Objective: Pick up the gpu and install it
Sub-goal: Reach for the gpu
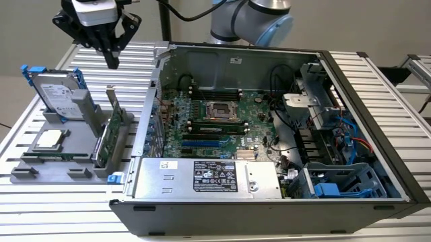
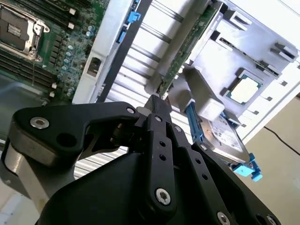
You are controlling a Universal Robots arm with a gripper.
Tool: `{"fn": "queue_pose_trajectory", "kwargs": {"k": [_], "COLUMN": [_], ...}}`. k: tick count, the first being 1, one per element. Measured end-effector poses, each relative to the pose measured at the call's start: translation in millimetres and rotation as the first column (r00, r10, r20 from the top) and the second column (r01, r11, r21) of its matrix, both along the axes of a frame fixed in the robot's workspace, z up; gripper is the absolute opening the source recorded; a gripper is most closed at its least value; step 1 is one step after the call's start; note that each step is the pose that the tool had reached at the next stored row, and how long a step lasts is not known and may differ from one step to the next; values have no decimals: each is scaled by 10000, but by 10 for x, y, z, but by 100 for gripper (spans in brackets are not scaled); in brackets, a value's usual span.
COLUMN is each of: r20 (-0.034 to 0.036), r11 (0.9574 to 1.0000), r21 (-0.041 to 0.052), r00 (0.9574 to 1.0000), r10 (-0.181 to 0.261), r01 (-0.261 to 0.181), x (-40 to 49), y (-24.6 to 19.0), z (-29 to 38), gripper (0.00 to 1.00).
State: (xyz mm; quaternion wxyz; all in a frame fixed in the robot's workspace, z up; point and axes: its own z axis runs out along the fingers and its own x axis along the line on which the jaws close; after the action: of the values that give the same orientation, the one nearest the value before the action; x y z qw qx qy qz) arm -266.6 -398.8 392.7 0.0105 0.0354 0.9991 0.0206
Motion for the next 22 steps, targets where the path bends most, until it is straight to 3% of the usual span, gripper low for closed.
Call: {"fn": "queue_pose_trajectory", "kwargs": {"k": [15,22], "r20": [-1,0], "r11": [10000,10000], "r21": [0,1], "r00": [10000,10000], "r10": [0,0], "r01": [0,0], "x": [-257,-289], "y": [0,0], "z": [0,0], "gripper": [0,0]}}
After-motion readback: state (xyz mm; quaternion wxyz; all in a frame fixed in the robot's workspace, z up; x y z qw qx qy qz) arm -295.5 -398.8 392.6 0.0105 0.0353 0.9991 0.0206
